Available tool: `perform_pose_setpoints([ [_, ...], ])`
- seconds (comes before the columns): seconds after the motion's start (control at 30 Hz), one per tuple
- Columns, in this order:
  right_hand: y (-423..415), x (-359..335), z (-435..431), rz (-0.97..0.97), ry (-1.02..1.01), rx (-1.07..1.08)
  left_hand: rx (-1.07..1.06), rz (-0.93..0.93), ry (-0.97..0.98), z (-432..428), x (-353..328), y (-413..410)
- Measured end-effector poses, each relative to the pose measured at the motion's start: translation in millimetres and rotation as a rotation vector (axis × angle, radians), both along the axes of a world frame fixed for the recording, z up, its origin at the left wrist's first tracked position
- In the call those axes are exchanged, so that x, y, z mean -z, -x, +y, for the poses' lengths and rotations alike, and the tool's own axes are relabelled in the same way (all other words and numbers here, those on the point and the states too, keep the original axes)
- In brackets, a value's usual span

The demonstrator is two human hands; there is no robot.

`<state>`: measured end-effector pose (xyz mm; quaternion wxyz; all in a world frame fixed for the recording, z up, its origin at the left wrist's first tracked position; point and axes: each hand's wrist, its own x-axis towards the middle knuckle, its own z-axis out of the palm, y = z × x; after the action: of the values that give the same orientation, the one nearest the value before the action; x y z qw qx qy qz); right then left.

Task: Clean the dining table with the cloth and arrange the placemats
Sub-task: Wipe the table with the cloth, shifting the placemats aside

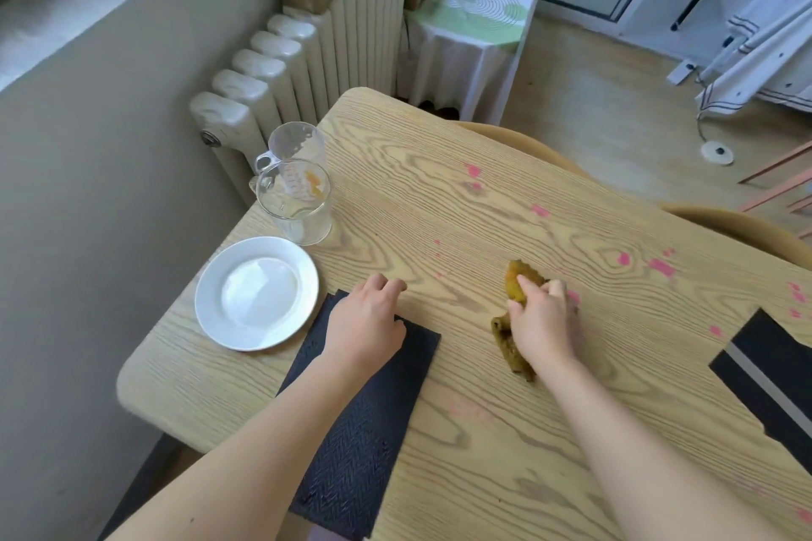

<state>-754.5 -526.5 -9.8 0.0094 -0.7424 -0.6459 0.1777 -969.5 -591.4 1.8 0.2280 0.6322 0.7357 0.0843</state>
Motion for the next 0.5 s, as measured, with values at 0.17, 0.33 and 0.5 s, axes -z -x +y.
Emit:
perform_pose_setpoints([
  [0.17,61,-4,-2,0.045,0.032,-0.319,-0.051,-0.050,-0.088,16,-2,4],
  [0.33,92,-1,10,0.008,-0.027,-0.540,-0.066,-0.056,-0.149,27,-1,14],
  [0.5,57,-4,20,0.030,0.001,-0.342,-0.061,-0.068,-0.118,31,0,13],
])
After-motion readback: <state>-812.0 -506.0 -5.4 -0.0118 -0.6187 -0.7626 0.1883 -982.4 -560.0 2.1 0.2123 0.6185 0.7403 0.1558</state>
